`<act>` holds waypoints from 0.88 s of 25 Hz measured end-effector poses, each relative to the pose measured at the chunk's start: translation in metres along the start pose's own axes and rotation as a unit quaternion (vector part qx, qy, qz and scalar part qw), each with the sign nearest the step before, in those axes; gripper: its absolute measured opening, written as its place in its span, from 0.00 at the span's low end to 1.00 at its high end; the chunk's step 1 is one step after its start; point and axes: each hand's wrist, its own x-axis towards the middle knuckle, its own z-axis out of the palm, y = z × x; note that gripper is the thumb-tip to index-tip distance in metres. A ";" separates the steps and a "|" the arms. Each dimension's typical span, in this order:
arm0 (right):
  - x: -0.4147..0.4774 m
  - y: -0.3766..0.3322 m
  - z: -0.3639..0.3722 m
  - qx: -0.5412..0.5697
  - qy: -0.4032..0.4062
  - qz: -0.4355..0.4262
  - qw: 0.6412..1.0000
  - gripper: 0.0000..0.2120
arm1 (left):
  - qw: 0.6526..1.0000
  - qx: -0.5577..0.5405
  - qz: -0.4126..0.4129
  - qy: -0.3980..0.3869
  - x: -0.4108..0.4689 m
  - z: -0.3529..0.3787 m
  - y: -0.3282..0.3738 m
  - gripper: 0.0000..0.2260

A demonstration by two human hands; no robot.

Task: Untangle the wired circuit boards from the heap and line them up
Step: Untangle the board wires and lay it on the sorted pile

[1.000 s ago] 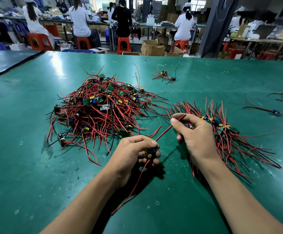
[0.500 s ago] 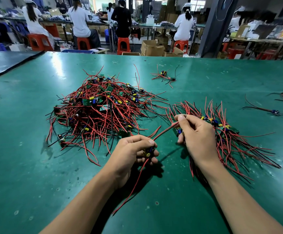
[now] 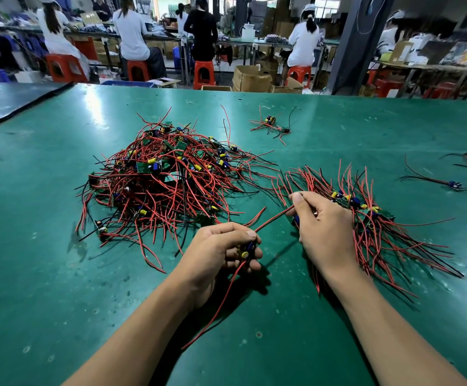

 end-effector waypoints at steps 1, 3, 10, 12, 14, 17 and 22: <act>0.000 0.000 0.000 0.010 0.000 0.013 1.000 0.13 | 1.000 0.000 0.001 0.000 0.000 0.000 0.000 0.07; 0.001 -0.002 0.000 0.075 -0.019 0.060 0.995 0.13 | 1.000 -0.004 0.006 0.002 -0.001 -0.001 -0.001 0.07; 0.003 -0.017 -0.002 0.403 -0.204 0.321 0.832 0.26 | 0.999 -0.031 0.012 0.004 0.000 -0.001 -0.003 0.05; -0.004 -0.021 0.000 0.402 -0.290 0.328 0.804 0.27 | 0.999 -0.040 0.014 0.002 0.001 -0.001 -0.003 0.07; -0.012 -0.027 0.004 0.409 -0.360 0.318 0.776 0.20 | 0.999 -0.047 0.017 -0.002 0.001 -0.002 -0.004 0.08; -0.019 -0.032 0.010 0.401 -0.374 0.298 0.781 0.12 | 0.999 -0.037 0.023 0.006 0.001 -0.002 -0.004 0.03; -0.018 -0.029 0.009 0.365 -0.351 0.290 0.812 0.07 | 0.998 0.033 0.052 0.021 0.001 0.002 -0.006 0.04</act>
